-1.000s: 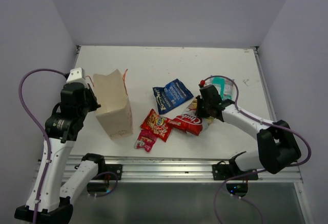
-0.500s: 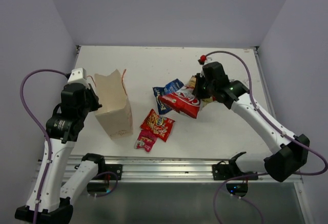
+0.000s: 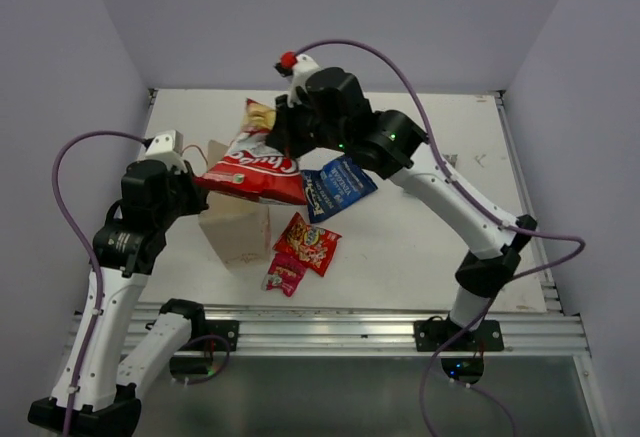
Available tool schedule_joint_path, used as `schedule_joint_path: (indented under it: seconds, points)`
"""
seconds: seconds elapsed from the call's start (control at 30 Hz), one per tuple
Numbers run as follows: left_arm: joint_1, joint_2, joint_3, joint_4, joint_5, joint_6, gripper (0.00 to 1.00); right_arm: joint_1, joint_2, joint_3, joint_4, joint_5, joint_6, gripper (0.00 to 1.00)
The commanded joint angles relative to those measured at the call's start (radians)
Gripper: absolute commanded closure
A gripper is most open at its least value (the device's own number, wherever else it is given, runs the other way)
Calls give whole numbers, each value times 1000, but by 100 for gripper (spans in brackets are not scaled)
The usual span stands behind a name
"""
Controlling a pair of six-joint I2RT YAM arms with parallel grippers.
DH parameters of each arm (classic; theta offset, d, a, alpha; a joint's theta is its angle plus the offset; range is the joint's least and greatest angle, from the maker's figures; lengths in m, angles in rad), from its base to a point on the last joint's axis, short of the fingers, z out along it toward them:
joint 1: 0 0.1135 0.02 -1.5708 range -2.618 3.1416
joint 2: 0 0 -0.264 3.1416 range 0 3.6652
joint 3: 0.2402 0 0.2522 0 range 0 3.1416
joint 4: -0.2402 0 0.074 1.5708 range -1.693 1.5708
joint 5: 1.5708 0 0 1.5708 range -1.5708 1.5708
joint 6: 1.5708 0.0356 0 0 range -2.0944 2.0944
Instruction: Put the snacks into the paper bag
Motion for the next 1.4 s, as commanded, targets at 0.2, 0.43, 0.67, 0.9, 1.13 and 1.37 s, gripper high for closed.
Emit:
schedule_joint_path:
  seconds: [0.2, 0.43, 0.67, 0.9, 1.13, 1.37]
  points:
    - [-10, -18, 5, 35, 79, 22, 100, 175, 161, 429, 167, -85, 3, 100]
    - [-10, -19, -1, 44, 82, 17, 100, 175, 173, 299, 341, -234, 188, 100]
    - [-10, -38, -5, 33, 62, 15, 100, 177, 40, -146, 577, -216, 422, 100]
    - [-10, -45, -15, 36, 56, 8, 100, 184, -63, -266, 407, -83, 463, 100]
    - [-12, -57, -10, 19, 42, 6, 100, 184, -89, -299, 280, 5, 514, 100]
    - [-10, -67, -7, 15, 32, 9, 100, 184, -42, -318, 286, 66, 534, 100]
